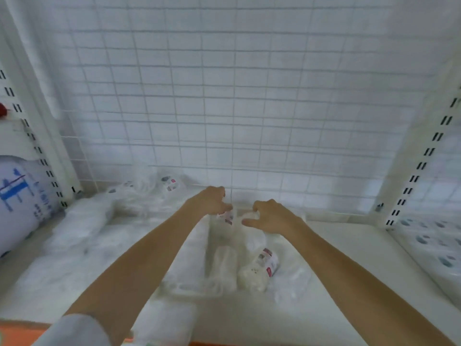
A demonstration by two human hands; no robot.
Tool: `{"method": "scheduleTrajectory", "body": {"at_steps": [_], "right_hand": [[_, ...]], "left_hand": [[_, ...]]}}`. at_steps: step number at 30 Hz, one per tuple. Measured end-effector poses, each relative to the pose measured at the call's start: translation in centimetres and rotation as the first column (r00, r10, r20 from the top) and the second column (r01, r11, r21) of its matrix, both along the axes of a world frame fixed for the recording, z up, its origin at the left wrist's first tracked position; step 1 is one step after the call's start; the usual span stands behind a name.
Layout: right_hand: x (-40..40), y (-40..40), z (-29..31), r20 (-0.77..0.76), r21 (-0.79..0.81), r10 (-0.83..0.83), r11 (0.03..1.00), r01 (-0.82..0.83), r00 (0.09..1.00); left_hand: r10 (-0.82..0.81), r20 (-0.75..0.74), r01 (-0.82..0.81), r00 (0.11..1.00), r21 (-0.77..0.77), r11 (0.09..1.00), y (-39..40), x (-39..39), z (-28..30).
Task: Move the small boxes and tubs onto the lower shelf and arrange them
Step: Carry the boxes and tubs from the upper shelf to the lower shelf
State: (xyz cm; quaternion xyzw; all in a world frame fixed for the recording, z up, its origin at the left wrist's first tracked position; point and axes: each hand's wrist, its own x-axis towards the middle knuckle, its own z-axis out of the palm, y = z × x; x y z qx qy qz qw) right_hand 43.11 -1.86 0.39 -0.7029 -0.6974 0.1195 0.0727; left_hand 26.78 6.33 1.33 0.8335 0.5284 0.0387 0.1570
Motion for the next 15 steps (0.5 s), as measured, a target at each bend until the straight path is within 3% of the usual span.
{"method": "scheduleTrajectory", "body": {"at_steps": [6, 9, 12, 15], "right_hand": [[-1.8, 0.7, -0.2, 0.253, -0.043, -0.109, 0.991, 0.124, 0.961], [-2.1, 0.9, -0.3, 0.267, -0.070, -0.154, 0.982, 0.178, 0.951], [-1.4, 1.1, -0.4, 0.098, -0.057, -0.223, 0.972, 0.229, 0.970], [0.2, 1.0, -0.1, -0.266, -0.067, -0.332, 0.943, 0.326, 0.905]], "left_hand": [[-0.030, -0.211, 0.016, 0.977, -0.066, 0.998, 1.4, 2.2, -1.1], [-0.047, -0.267, 0.013, 0.963, -0.129, 0.992, 1.3, 2.8, -0.6], [-0.068, -0.226, 0.016, 0.972, -0.224, 0.974, 1.4, 2.7, -0.4], [-0.050, -0.143, 0.006, 0.988, -0.290, 0.957, 1.8, 2.4, -0.6]]}}
